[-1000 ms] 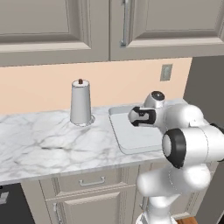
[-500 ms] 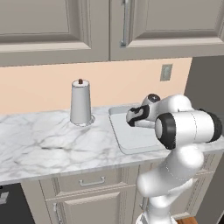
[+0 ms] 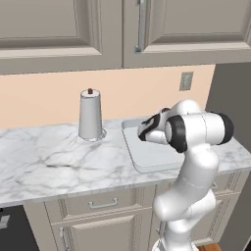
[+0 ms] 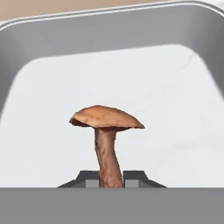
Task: Place one mushroom and one chicken drumstick in each tupperware on the nearby counter, to pack two identical lunches.
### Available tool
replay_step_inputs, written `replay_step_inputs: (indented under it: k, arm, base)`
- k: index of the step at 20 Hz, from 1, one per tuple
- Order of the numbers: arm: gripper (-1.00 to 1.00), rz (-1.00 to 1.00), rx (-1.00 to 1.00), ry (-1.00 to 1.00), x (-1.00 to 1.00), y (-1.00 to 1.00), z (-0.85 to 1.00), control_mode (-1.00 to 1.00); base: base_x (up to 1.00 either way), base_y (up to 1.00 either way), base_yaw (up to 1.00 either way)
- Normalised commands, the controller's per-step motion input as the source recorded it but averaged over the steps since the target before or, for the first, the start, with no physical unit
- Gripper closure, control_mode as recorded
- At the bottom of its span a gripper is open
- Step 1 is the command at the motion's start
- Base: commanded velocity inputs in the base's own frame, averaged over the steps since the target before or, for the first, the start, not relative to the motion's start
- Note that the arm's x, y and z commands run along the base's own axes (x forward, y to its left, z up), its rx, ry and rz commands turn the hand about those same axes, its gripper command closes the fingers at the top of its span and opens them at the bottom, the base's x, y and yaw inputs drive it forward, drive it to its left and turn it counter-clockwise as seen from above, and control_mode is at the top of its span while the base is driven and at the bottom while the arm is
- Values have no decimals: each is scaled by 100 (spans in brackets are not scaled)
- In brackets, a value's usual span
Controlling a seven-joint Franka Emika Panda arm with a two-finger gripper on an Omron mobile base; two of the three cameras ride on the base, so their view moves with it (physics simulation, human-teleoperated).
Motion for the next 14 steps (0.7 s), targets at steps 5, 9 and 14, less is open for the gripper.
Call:
replay_step_inputs:
  k: [5, 9, 14]
  arm:
    - [-100, 0, 0, 0, 35, 0, -24, -100]
    - [-100, 0, 0, 0, 16, -8, -8, -100]
    - [-100, 0, 0, 0, -19, -6, 31, -100]
  base:
    - [0, 0, 0]
    - [0, 0, 0]
    - [0, 0, 0]
